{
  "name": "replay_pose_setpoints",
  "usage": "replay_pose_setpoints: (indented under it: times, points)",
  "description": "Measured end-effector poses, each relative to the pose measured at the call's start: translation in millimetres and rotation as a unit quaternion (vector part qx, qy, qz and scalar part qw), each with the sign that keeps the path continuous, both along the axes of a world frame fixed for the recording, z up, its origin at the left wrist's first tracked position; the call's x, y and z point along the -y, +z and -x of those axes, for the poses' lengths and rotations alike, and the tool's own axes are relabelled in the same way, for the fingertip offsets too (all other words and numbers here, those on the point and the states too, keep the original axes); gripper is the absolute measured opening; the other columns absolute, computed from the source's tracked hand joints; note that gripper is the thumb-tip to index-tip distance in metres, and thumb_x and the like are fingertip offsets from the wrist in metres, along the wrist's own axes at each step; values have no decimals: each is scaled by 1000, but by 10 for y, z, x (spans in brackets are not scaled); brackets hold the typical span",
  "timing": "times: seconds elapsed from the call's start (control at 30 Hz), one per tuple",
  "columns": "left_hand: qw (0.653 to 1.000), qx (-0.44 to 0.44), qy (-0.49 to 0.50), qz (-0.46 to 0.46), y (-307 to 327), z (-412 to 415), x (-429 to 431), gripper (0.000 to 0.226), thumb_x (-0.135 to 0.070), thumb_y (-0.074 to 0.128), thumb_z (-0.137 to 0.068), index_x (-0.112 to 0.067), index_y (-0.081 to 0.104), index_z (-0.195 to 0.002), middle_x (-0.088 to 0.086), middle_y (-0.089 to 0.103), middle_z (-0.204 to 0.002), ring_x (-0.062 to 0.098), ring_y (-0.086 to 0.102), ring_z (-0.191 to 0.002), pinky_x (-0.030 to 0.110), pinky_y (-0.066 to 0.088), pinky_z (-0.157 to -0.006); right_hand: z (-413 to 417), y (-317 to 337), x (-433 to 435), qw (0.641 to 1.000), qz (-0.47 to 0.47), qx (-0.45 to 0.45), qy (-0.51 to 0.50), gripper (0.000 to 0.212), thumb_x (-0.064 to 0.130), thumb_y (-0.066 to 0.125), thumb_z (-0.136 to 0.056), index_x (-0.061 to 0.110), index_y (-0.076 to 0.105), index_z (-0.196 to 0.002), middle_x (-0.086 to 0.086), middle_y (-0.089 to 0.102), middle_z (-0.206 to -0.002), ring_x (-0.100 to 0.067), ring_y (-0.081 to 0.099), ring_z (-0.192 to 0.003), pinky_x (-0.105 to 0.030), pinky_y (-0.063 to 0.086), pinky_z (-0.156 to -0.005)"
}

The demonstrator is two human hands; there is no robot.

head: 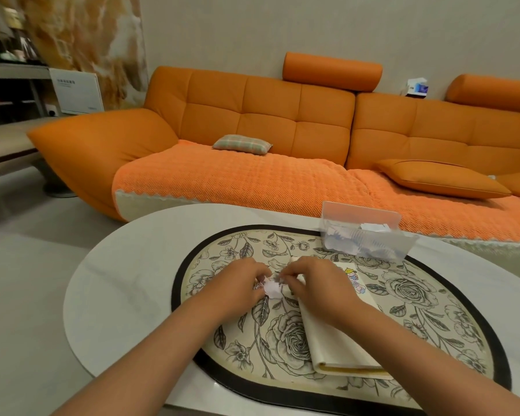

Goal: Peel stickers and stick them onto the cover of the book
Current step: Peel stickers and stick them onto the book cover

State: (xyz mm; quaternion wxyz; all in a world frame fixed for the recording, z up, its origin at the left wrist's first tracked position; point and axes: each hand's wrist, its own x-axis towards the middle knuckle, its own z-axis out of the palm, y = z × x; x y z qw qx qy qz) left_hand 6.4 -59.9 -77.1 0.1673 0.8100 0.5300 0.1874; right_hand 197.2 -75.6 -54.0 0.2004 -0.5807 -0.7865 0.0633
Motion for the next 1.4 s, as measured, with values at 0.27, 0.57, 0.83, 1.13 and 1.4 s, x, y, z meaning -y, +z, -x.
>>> replay_pose_setpoints:
  times: [0.27, 0.57, 0.83, 1.13, 1.4]
  points:
    - [985, 166, 33, 28, 174, -220, 67, 30, -20, 58, -96, -32, 64, -123, -19, 65, -107, -2, 60, -98, 20, 50, -86, -299, 248, 120, 893, 215, -385, -89, 5, 13, 74, -88, 13, 76, -93, -3, 77, -78, -12, 50, -51, -22, 37, -47]
    - [923, 361, 64, 120, 353, -652, 178, 7, -20, 77, -86, -20, 72, -91, 1, 76, -80, 12, 73, -70, 27, 58, -65, -556, 339, 207, 868, 257, -414, -96, 11, 18, 72, -90, 10, 75, -98, -3, 78, -87, -11, 54, -52, -22, 35, -48]
    - [922, 369, 62, 98, 365, -873, 143, 6, -15, 75, -86, -20, 74, -88, 1, 74, -79, 5, 65, -62, 17, 50, -58, -741, 374, 169, 917, 145, -364, -79, 13, 19, 72, -88, 12, 78, -79, -4, 75, -75, -9, 53, -51, -15, 39, -44]
    - [925, 359, 54, 109, 341, -1051, 113, 4, -17, 78, -85, -18, 74, -86, 0, 74, -76, 7, 66, -64, 20, 51, -58, -841, 369, 134, 930, 119, -340, -76, 14, 12, 69, -82, 16, 77, -72, -5, 73, -68, -4, 53, -48, -19, 42, -48]
    - [929, 352, 69, 95, 317, -1140, 152, 7, -22, 75, -87, -18, 75, -81, -9, 69, -62, 5, 61, -57, 24, 49, -48, -912, 234, 153, 978, -20, -193, -76, 10, 38, 70, -80, 33, 74, -72, 24, 68, -66, 2, 56, -54, -24, 43, -54]
